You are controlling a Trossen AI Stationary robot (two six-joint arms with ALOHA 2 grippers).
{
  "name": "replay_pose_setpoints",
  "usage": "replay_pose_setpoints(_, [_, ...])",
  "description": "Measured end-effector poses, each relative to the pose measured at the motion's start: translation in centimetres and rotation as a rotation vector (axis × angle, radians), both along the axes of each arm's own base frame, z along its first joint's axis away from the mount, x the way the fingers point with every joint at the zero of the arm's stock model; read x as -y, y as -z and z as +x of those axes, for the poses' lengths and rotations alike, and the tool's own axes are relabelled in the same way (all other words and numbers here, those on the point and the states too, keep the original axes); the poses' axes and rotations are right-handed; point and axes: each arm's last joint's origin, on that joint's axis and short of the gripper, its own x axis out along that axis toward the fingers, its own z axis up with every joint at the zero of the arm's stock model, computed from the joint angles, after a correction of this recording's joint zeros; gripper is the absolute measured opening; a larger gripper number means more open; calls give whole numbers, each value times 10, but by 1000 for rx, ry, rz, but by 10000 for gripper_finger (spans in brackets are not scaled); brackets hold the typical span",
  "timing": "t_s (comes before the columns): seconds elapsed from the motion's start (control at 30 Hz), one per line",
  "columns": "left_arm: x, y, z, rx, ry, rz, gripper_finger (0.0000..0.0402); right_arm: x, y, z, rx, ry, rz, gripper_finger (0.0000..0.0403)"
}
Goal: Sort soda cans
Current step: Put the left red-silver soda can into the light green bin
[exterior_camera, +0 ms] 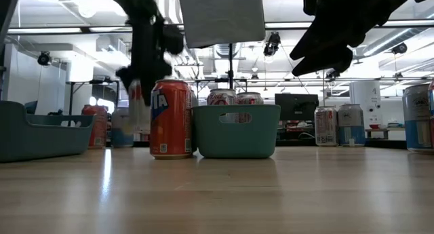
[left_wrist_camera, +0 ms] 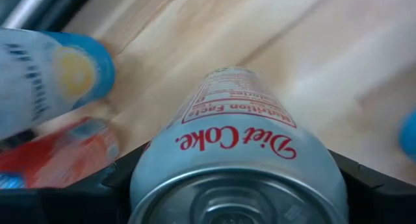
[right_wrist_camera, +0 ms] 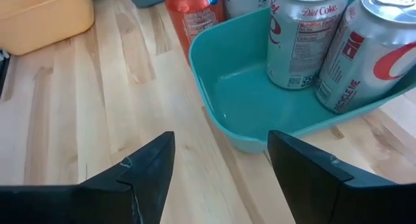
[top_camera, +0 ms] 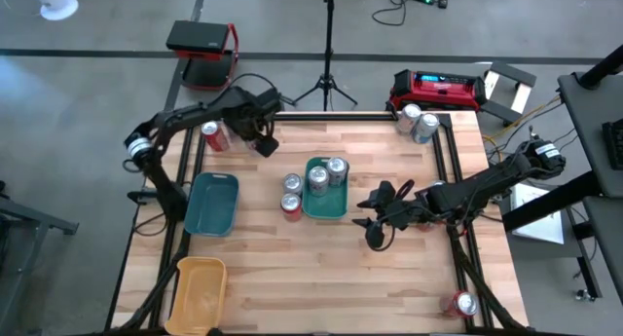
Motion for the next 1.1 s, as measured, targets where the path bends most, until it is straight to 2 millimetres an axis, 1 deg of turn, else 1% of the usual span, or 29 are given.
replay_pose_setpoints(0.1, [24, -37, 10, 64, 67, 43, 292, 1, -1, -2, -6, 3, -4, 237])
replay_pose_setpoints(0.17, [43, -58, 18, 107, 115, 58, 292, 2, -3, -4, -10, 5, -2, 233])
replay_pose_setpoints(0.3, [93, -94, 37, 184, 271, 78, 292, 5, -10, -15, -24, 38, 40, 225])
replay_pose_setpoints(0.4, [130, -114, 49, 253, 372, 84, 292, 8, -16, -25, -30, 56, 57, 221])
replay_pose_setpoints(0.5, [162, -123, 65, 321, 470, 96, 292, 10, -23, -31, -13, 69, 60, 221])
replay_pose_setpoints(0.6, [185, -118, 85, 339, 537, 91, 292, 12, -28, -35, 12, 75, 43, 221])
replay_pose_setpoints(0.67, [197, -108, 101, 313, 576, 81, 292, 12, -29, -36, 18, 72, 43, 221])
replay_pose_setpoints(0.73, [203, -95, 119, 278, 589, 72, 292, 11, -29, -37, 12, 66, 41, 221])
replay_pose_setpoints(0.83, [205, -80, 143, 227, 577, 64, 292, 10, -28, -37, 2, 59, 35, 219])
replay_pose_setpoints(0.97, [205, -67, 166, 144, 610, 92, 292, 5, -24, -38, -29, 42, 26, 220])
replay_pose_setpoints(1.03, [204, -53, 173, 113, 618, 94, 292, 2, -21, -41, -59, 35, 29, 221])
replay_pose_setpoints(1.1, [201, -39, 174, 75, 606, 61, 292, -1, -19, -42, -74, 27, 29, 221])
